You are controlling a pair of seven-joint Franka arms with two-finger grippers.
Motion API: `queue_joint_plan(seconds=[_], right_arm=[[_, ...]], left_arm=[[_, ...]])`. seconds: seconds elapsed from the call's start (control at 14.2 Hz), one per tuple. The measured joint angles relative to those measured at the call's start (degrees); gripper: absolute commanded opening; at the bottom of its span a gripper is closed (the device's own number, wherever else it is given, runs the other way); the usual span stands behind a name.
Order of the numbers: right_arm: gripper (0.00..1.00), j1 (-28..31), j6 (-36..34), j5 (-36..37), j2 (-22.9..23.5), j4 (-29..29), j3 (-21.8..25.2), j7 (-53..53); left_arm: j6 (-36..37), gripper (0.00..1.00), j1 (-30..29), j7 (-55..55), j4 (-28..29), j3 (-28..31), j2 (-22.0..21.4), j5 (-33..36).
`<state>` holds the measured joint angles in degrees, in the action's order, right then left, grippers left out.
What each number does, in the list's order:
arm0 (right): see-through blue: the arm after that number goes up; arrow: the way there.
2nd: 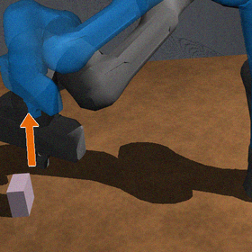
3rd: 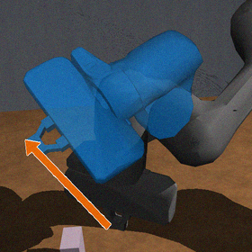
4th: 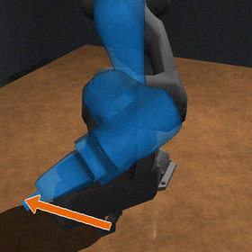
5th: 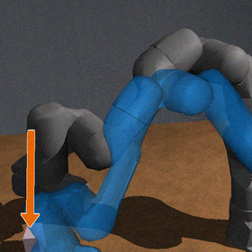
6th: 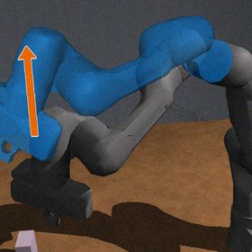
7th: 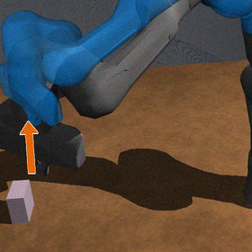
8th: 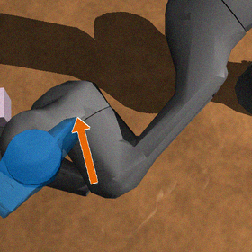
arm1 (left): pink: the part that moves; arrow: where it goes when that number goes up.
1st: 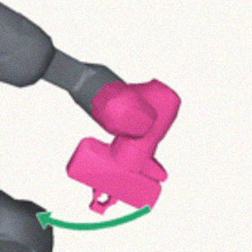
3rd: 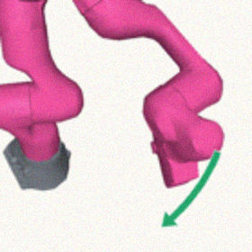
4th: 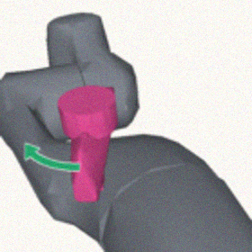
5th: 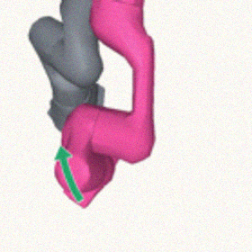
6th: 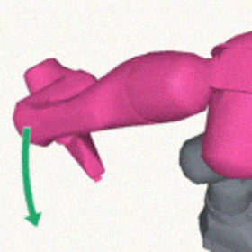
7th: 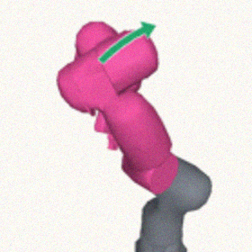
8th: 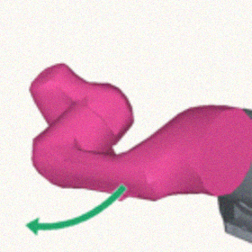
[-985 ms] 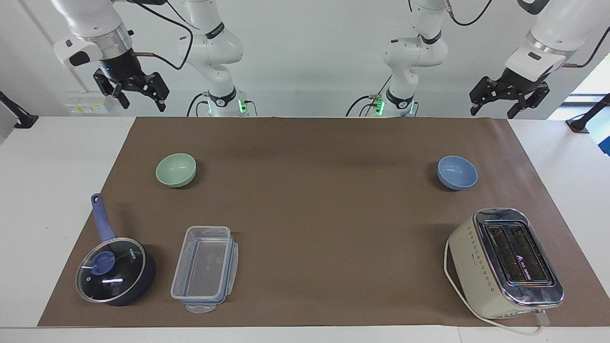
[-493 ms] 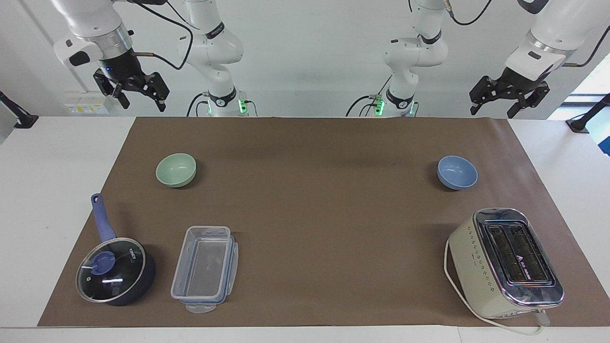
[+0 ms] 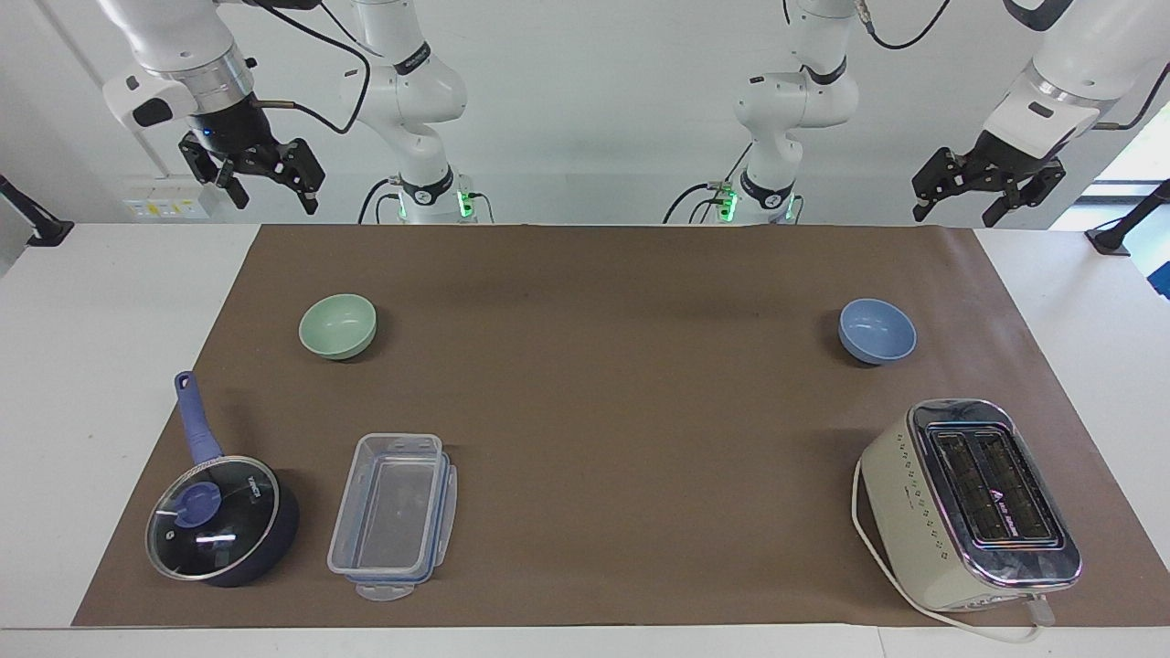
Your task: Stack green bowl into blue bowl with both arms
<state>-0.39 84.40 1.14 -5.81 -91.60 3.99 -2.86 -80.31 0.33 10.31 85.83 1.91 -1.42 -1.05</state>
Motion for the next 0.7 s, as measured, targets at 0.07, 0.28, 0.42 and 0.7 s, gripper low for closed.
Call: queue_joint_plan(seconds=[0.07, 0.28, 0.42, 0.7], right_arm=[[1.00, 0.00, 0.00, 0.00, 0.00, 0.00, 0.00, 0.00], [1.00, 0.00, 0.00, 0.00, 0.00, 0.00, 0.00, 0.00], [1.00, 0.00, 0.00, 0.00, 0.00, 0.00, 0.00, 0.00], [1.00, 0.00, 0.00, 0.00, 0.00, 0.00, 0.00, 0.00]], left_arm=[[-0.28, 1.00, -0.77, 0.70, 0.58, 0.03, -0.09, 0.00], [-3.21, 1.00, -2.74, 2.82, 4.36, 0.11, -1.19, 0.00], [-5.91, 1.00, -4.41, 5.31, 7.60, 0.12, -1.92, 0.00], [-12.62, 1.00, -8.54, 11.94, 14.48, 0.17, -2.30, -0.34]])
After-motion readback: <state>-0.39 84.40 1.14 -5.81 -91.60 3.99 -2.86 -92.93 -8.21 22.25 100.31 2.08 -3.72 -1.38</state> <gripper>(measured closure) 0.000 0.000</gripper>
